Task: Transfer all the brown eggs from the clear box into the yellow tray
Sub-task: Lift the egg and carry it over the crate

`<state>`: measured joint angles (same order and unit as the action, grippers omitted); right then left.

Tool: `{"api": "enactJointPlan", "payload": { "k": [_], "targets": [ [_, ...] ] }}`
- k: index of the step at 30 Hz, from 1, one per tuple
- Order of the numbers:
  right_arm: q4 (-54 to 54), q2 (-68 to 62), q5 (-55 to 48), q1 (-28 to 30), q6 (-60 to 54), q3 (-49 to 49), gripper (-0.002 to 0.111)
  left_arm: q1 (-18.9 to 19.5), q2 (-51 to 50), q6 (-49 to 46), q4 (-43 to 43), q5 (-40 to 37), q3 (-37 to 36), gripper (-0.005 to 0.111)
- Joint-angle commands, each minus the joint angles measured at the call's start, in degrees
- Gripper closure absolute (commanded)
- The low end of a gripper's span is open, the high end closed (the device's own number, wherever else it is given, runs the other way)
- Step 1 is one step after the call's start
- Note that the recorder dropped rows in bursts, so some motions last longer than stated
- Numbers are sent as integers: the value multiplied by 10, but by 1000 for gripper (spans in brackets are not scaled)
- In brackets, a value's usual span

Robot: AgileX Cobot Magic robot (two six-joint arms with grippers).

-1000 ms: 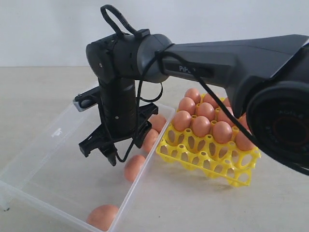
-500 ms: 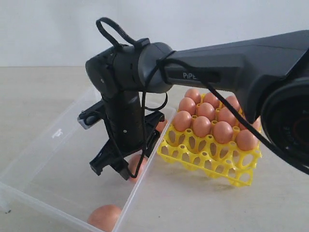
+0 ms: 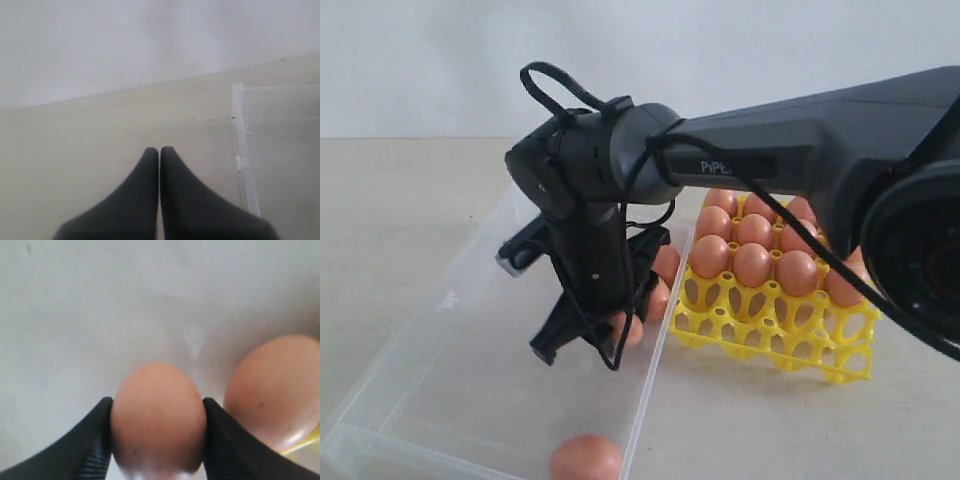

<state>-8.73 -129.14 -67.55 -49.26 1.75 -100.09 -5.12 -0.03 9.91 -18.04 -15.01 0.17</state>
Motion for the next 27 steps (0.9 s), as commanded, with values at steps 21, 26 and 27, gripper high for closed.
{"api": "enactJointPlan", "payload": {
  "k": [21,26,27],
  "targets": [
    [-434,411,1042,373,475,591,109,-1,0,4,2,4,-2,105],
    [-694,238,1290,448,594,527,109,-1,0,4,2,4,-2,105],
    [-703,223,1321,445,579,528,109,-1,0,4,2,4,-2,105]
  ]
}}
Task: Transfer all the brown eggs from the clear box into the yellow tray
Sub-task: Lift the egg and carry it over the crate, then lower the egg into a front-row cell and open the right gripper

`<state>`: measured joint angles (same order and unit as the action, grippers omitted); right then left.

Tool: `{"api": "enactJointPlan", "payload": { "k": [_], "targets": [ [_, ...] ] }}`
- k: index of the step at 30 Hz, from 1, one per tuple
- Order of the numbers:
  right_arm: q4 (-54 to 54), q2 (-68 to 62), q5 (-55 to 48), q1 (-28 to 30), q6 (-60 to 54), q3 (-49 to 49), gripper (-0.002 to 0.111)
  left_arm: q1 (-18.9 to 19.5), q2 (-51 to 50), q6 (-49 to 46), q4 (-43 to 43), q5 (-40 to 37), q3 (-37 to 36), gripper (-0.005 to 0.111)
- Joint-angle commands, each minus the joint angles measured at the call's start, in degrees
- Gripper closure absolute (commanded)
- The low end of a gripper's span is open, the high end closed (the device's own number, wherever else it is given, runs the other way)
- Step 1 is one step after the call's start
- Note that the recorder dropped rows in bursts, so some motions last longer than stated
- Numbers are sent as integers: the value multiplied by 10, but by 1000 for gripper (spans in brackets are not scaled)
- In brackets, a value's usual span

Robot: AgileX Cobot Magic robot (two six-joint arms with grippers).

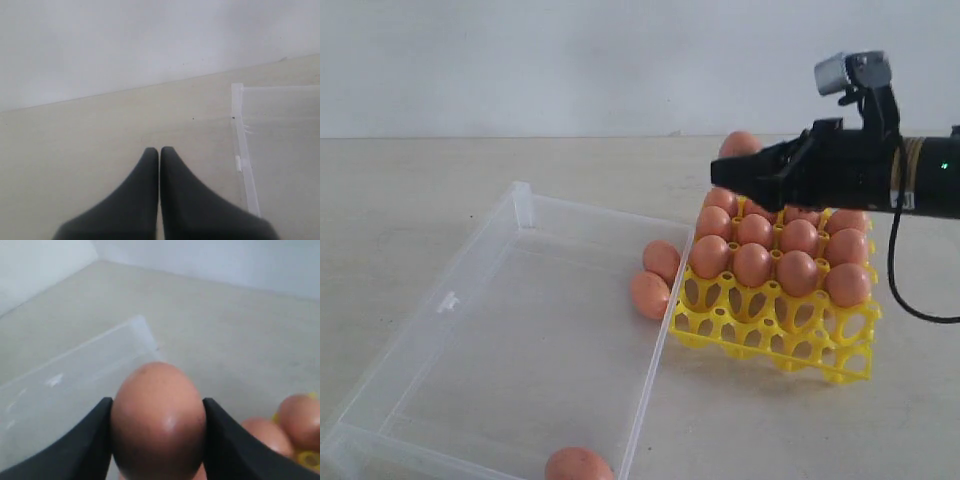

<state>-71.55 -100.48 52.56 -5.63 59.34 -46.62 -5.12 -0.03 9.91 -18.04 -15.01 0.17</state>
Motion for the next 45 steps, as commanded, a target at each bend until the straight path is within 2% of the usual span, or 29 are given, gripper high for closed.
{"api": "enactJointPlan", "payload": {
  "k": [1,8,15,20,36,40,45],
  "targets": [
    [-84,-80,133,3,-5,-7,109,-1,0,4,2,4,-2,105],
    [-67,-109,65,-40,-84,-7,109,-1,0,4,2,4,-2,105],
    [-48,-109,30,-42,-113,7,109,-1,0,4,2,4,-2,105],
    [24,-110,-5,-42,-202,32,109,-1,0,4,2,4,-2,105],
    [23,-110,-15,-43,-210,33,109,-1,0,4,2,4,-2,105],
    [45,-110,-3,-60,-210,33,109,-1,0,4,2,4,-2,105],
    [53,-110,-62,-84,-236,31,109,-1,0,4,2,4,-2,105]
  ]
}}
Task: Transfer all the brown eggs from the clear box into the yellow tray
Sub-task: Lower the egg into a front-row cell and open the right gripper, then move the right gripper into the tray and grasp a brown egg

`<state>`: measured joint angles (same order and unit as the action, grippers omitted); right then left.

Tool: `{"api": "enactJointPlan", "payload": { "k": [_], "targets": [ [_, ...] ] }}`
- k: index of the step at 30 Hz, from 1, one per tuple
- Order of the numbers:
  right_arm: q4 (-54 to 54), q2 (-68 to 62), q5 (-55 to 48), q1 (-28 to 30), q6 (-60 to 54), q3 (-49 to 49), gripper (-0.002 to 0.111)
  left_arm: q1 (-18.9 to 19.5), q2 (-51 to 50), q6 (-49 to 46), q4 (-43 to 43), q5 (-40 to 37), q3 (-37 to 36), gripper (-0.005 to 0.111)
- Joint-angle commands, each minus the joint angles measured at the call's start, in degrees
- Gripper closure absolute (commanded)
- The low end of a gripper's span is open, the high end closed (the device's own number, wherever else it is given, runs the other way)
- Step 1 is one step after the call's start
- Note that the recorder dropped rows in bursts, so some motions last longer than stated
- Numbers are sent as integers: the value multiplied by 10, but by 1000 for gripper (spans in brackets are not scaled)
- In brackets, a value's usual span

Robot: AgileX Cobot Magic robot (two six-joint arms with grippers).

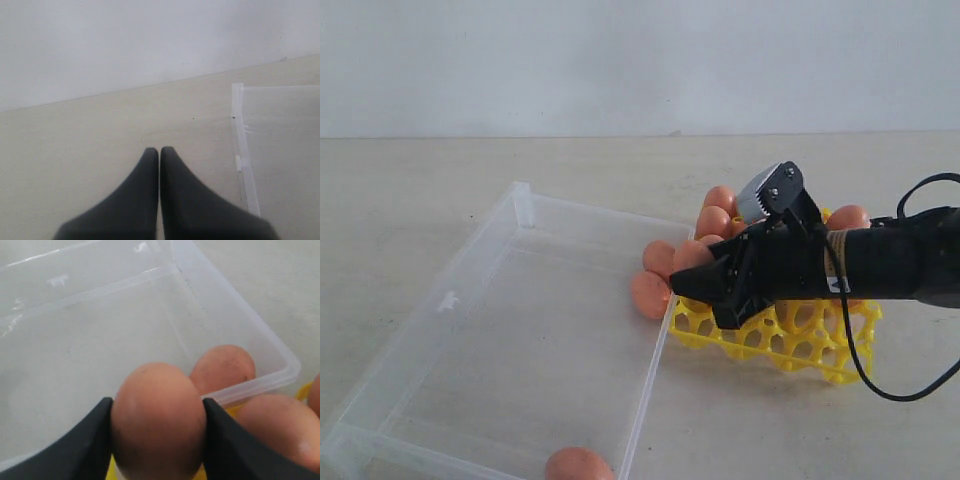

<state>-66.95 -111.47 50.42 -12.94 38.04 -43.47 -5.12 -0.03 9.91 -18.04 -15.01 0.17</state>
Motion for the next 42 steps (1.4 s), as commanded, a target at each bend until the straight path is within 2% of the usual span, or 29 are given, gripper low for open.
{"api": "enactJointPlan", "payload": {
  "k": [1,7,10,13,15,16,18,19,25,30,33,36,39,40,42],
  "targets": [
    [7,0,-55,-11,-21,-1,109,-1,0,4,2,4,-2,105],
    [7,0,-46,-9,-20,-1,109,-1,0,4,2,4,-2,105],
    [7,0,-34,-9,-20,-1,105,-1,0,4,2,4,-2,105],
    [13,0,-26,-9,-20,-1,90,-1,0,4,2,4,-2,105],
    [23,0,-32,-9,-20,-1,75,-1,0,4,2,4,-2,105],
    [24,0,-33,-9,-20,-1,61,-1,0,4,2,4,-2,105],
    [24,0,-33,-9,-20,-1,46,-1,0,4,2,4,-2,105],
    [24,0,-33,-9,-20,-1,44,-1,0,4,2,4,-2,105],
    [32,2,-14,-9,-9,-1,43,-1,0,4,2,4,-2,105],
    [36,23,130,-9,10,-1,43,-1,0,4,2,4,-2,105],
    [79,46,195,-9,10,-1,43,-1,0,4,2,4,-2,105],
    [140,72,195,-33,10,-8,43,-1,0,4,2,4,-2,105],
    [153,102,186,-83,10,-44,43,-1,0,4,2,4,-2,105],
    [153,108,146,-103,10,-62,43,-1,0,4,2,4,-2,105],
    [153,116,-22,-167,9,-120,43,-1,0,4,2,4,-2,105]
  ]
}}
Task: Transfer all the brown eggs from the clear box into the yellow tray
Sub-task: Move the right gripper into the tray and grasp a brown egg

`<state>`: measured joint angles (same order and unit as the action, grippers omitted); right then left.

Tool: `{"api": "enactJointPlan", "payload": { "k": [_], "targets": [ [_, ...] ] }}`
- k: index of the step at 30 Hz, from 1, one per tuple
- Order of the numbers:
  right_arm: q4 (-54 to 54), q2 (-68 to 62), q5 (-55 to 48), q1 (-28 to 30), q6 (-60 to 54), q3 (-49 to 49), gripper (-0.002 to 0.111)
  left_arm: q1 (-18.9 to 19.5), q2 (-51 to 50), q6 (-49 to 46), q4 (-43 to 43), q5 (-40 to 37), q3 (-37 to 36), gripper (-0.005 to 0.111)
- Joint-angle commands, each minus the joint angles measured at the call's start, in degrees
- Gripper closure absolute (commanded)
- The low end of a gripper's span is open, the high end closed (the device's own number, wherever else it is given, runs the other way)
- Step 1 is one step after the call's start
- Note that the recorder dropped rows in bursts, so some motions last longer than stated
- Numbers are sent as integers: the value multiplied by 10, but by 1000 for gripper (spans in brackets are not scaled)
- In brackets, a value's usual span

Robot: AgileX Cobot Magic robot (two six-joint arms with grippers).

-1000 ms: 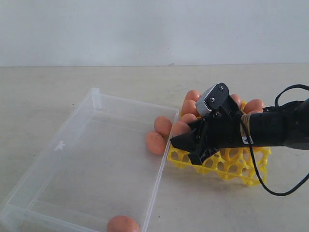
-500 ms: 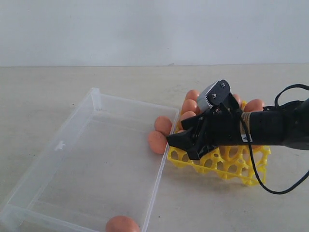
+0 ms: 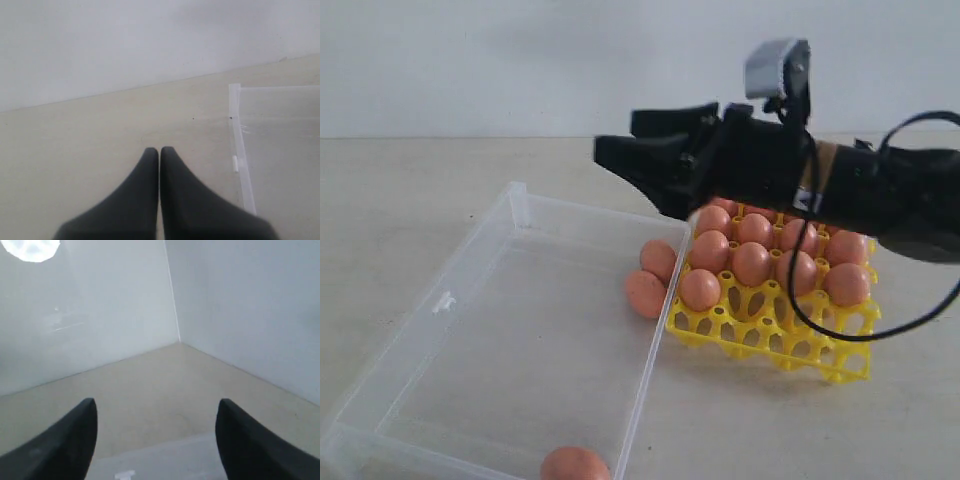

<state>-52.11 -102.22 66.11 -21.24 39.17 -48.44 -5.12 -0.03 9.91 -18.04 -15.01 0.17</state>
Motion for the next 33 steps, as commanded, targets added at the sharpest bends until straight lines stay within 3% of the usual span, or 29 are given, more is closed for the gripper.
{"api": "enactJointPlan", "payload": {
  "k": [1,5,8,11,13,16,33],
  "targets": [
    [2,24,-302,-114,-6,-109,43,-1,0,4,2,4,-2,105],
    [-1,-35,-886,-252,-10,-299,43,-1,0,4,2,5,-2,105],
    [34,-87,-1149,-305,-47,-424,43,-1,0,4,2,5,-2,105],
    [166,-129,-1280,-319,-190,-532,43,-1,0,4,2,5,-2,105],
    [288,-153,-1332,-318,-278,-586,43,-1,0,4,2,5,-2,105],
    [351,-189,-1354,-313,-321,-630,43,-1,0,4,2,5,-2,105],
    [319,-276,-1361,-306,-230,-629,43,-1,0,4,2,4,-2,105]
  ]
}}
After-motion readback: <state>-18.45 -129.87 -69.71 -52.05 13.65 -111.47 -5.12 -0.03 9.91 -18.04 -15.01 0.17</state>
